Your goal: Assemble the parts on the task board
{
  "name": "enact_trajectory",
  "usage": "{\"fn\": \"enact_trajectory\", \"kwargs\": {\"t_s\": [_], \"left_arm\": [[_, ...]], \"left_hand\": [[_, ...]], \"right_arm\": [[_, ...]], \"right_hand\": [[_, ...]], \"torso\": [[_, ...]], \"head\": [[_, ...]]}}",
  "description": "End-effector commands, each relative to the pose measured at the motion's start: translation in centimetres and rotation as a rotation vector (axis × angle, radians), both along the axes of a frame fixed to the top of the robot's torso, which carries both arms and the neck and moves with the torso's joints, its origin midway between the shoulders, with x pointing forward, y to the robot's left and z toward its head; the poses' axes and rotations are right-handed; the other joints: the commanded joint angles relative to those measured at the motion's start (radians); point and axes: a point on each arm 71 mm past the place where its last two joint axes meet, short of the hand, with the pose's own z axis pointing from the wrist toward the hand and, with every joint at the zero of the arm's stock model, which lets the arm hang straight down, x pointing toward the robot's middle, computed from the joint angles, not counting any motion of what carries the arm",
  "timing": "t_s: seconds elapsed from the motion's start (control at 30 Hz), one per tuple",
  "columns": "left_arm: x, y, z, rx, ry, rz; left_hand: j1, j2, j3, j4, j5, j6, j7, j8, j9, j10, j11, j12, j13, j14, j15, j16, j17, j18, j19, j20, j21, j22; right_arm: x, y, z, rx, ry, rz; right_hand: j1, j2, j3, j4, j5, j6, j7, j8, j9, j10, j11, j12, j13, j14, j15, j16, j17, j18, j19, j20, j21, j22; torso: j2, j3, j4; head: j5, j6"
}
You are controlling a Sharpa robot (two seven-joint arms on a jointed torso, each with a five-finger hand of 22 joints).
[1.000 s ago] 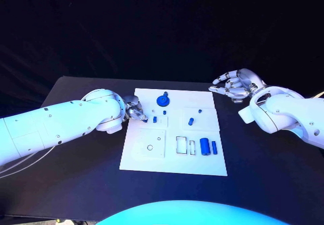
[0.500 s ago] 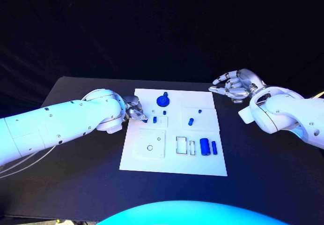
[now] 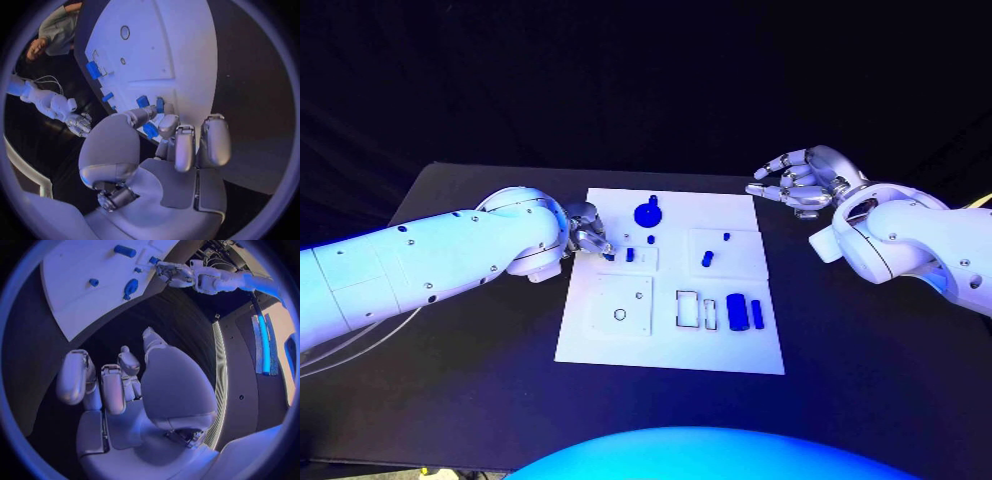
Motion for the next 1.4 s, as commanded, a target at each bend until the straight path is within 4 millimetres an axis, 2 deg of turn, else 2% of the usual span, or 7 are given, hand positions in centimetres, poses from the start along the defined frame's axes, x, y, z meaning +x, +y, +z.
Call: {"fn": "enact_trajectory", "kwargs": {"t_s": [0.03,0.27,0.97,1.2,1.4], "left_arm": [[-0.30,-0.44,-0.52,0.001,0.018,-0.012],[-0.24,-0.46,-0.53,0.000,0.018,-0.010],[0.02,-0.24,-0.63,0.003,0.021,0.000],[0.11,-0.09,-0.66,0.005,0.021,0.004],[0.17,0.01,-0.68,0.006,0.021,0.007]], "left_hand": [[0.002,0.017,0.101,-0.019,0.020,0.075,-0.041,0.063,0.111,0.085,-0.028,0.014,0.022,0.106,-0.017,0.011,0.262,-0.014,0.018,-0.009,0.019,0.026],[-0.011,0.016,0.079,-0.005,0.017,0.081,-0.046,0.068,0.115,0.090,-0.031,0.017,0.027,0.106,-0.020,0.012,0.262,-0.015,0.021,-0.012,0.020,0.029],[-0.057,-0.016,-0.021,0.056,0.017,0.090,-0.054,0.068,0.119,0.092,-0.038,0.017,0.029,0.106,-0.027,0.011,0.262,-0.015,0.021,-0.020,0.018,0.028],[-0.063,-0.019,-0.036,0.067,0.017,0.092,-0.055,0.068,0.119,0.093,-0.039,0.017,0.030,0.106,-0.027,0.011,0.262,-0.015,0.020,-0.021,0.017,0.026],[-0.075,-0.025,-0.071,0.091,0.016,0.096,-0.055,0.067,0.119,0.093,-0.039,0.017,0.031,0.106,-0.028,0.011,0.261,-0.015,0.021,-0.021,0.017,0.027]], "right_arm": [[-0.03,0.08,0.00,0.000,-0.001,0.005],[-0.03,0.08,0.00,0.000,-0.002,0.005],[-0.02,0.10,0.02,0.000,-0.004,0.005],[-0.03,0.08,0.03,0.000,-0.005,0.004],[-0.03,0.08,0.04,0.000,-0.006,0.004]], "right_hand": [[-0.012,0.024,-0.050,0.003,0.010,-0.004,-0.002,0.018,0.015,-0.011,-0.005,-0.006,-0.006,0.063,-0.008,-0.017,0.097,0.019,-0.005,-0.006,-0.020,0.051],[-0.012,0.024,-0.050,0.003,0.010,-0.004,-0.002,0.018,0.015,-0.011,-0.005,-0.006,-0.006,0.063,-0.008,-0.017,0.097,0.019,-0.005,-0.006,-0.020,0.051],[-0.013,0.025,-0.053,0.003,0.010,-0.004,-0.002,0.019,0.015,-0.013,-0.005,-0.008,-0.009,0.063,-0.009,-0.018,0.097,0.020,-0.005,-0.006,-0.024,0.050],[-0.014,0.025,-0.054,0.004,0.010,-0.004,-0.002,0.019,0.015,-0.013,-0.005,-0.008,-0.010,0.063,-0.009,-0.019,0.097,0.020,-0.005,-0.006,-0.024,0.050],[-0.015,0.025,-0.055,0.004,0.010,-0.005,-0.002,0.019,0.015,-0.013,-0.005,-0.008,-0.010,0.063,-0.009,-0.019,0.096,0.020,-0.005,-0.006,-0.025,0.049]], "torso": [[0.000,-0.0003,-0.0007],[0.000,-0.0004,0.0003],[0.000,-0.0009,0.0002],[0.001,-0.0005,-0.0001],[0.000,-0.0006,0.0000]], "head": [[0.001,0.001],[-0.001,0.000],[-0.001,-0.003],[-0.002,-0.003],[-0.003,-0.004]]}}
